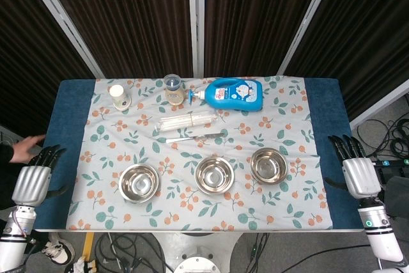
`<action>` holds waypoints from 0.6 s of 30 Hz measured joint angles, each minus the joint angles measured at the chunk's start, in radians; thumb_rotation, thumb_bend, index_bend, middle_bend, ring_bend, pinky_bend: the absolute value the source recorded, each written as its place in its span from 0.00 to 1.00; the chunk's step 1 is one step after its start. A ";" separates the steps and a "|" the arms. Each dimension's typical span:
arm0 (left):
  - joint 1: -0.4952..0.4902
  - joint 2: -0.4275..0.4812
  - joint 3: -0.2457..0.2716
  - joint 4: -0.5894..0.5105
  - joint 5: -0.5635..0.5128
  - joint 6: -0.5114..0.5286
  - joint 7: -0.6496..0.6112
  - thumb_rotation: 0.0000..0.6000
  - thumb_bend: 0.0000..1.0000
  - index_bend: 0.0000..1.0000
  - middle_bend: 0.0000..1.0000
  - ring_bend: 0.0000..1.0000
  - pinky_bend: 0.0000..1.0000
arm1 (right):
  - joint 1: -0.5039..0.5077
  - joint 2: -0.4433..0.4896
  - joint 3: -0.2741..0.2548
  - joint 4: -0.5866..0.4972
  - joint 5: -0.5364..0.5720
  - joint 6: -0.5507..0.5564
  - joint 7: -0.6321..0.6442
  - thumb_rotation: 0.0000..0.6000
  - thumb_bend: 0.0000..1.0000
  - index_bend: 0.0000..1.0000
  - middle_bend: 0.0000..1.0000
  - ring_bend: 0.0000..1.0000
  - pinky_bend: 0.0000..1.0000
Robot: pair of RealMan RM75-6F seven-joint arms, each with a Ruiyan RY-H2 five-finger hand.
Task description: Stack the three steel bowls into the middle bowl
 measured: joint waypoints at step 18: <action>-0.008 0.008 -0.001 -0.012 0.004 -0.005 0.003 1.00 0.12 0.20 0.22 0.14 0.28 | 0.029 0.004 0.003 -0.038 -0.029 -0.008 -0.064 1.00 0.00 0.09 0.18 0.07 0.11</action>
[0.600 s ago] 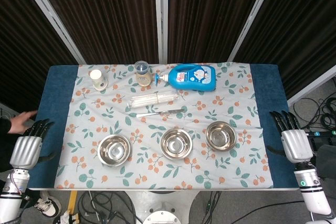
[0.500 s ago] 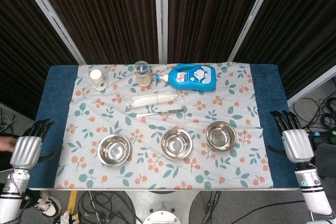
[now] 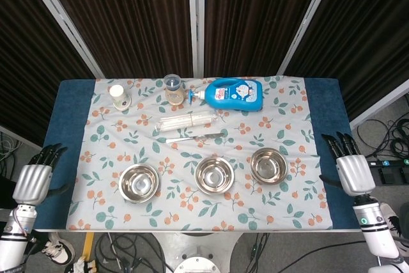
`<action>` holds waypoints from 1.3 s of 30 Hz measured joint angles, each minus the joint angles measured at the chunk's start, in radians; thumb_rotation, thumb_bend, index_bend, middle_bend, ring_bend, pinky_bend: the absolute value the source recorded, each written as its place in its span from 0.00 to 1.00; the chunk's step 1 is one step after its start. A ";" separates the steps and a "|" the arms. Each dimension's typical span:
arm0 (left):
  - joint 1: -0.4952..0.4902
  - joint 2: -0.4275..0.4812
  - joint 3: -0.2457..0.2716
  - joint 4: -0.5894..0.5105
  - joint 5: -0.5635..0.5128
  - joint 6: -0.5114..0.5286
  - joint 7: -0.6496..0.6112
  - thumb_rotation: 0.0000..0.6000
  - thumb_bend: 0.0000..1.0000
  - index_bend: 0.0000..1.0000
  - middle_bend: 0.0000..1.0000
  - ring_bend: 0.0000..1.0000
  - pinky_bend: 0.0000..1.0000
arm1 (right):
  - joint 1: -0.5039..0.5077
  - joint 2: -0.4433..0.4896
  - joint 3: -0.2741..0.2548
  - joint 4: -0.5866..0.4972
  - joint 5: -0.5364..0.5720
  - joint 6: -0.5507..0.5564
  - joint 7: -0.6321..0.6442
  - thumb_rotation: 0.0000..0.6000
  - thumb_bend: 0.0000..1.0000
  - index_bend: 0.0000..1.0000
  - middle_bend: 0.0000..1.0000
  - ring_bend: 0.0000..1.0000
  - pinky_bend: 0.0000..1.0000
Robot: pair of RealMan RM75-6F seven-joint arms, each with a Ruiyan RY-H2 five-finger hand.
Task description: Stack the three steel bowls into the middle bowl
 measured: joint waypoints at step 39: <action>-0.001 -0.024 0.013 0.122 -0.008 -0.038 -0.131 1.00 0.12 0.21 0.22 0.14 0.28 | 0.176 -0.220 -0.045 -0.029 0.002 -0.297 -0.466 1.00 0.08 0.35 0.41 0.24 0.26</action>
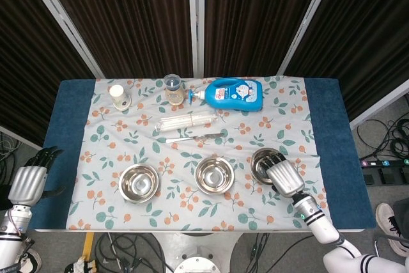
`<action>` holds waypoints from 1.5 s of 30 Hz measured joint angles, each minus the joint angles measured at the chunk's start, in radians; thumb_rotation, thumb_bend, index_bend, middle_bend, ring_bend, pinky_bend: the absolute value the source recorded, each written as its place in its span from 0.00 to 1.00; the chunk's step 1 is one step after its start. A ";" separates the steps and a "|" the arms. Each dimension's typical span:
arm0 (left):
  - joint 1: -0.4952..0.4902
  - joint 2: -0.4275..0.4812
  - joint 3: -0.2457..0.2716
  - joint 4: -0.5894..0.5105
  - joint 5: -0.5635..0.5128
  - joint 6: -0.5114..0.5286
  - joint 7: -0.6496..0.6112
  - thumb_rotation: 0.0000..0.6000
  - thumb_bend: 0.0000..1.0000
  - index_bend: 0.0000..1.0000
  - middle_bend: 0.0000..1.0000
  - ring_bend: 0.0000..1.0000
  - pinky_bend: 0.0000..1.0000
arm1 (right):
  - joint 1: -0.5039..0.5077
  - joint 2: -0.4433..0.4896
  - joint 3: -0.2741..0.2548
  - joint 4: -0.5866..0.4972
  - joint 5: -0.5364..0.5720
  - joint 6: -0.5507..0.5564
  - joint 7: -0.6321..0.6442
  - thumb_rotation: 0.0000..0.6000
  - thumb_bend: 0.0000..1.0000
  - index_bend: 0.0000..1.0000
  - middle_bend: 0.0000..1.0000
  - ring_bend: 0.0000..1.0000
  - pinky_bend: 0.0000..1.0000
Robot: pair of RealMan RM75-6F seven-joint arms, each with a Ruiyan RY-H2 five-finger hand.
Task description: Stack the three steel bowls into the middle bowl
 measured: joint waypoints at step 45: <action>-0.004 0.008 -0.016 -0.001 -0.012 0.006 -0.013 1.00 0.12 0.21 0.22 0.14 0.28 | 0.077 0.002 0.017 -0.200 -0.040 0.035 -0.139 1.00 0.33 0.68 0.62 0.37 0.31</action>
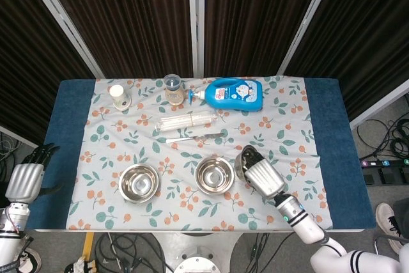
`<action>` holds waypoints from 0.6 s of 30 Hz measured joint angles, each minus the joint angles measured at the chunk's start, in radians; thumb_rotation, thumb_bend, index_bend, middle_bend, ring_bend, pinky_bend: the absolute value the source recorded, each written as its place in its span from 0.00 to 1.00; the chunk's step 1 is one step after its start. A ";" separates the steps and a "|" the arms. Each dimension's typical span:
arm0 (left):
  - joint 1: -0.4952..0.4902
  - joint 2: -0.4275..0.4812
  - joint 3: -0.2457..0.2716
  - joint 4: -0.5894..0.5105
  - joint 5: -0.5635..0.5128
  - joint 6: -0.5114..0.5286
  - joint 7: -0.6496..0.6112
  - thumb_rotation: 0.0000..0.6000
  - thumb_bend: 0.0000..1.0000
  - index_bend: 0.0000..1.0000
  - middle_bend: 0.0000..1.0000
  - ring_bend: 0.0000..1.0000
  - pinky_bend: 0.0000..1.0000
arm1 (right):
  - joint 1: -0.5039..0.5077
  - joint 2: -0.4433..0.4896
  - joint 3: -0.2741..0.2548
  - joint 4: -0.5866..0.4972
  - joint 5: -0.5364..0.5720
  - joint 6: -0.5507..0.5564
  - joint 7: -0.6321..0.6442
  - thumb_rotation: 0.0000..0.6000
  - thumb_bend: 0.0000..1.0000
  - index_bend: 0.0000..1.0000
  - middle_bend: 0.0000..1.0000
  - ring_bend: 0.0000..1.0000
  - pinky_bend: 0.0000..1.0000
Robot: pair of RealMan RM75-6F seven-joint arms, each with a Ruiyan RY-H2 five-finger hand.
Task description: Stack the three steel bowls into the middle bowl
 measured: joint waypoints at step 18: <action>0.009 -0.012 0.004 0.059 -0.010 -0.014 -0.077 1.00 0.13 0.21 0.22 0.14 0.28 | 0.131 -0.084 0.055 -0.037 0.138 -0.188 -0.216 1.00 0.10 0.54 0.51 0.33 0.31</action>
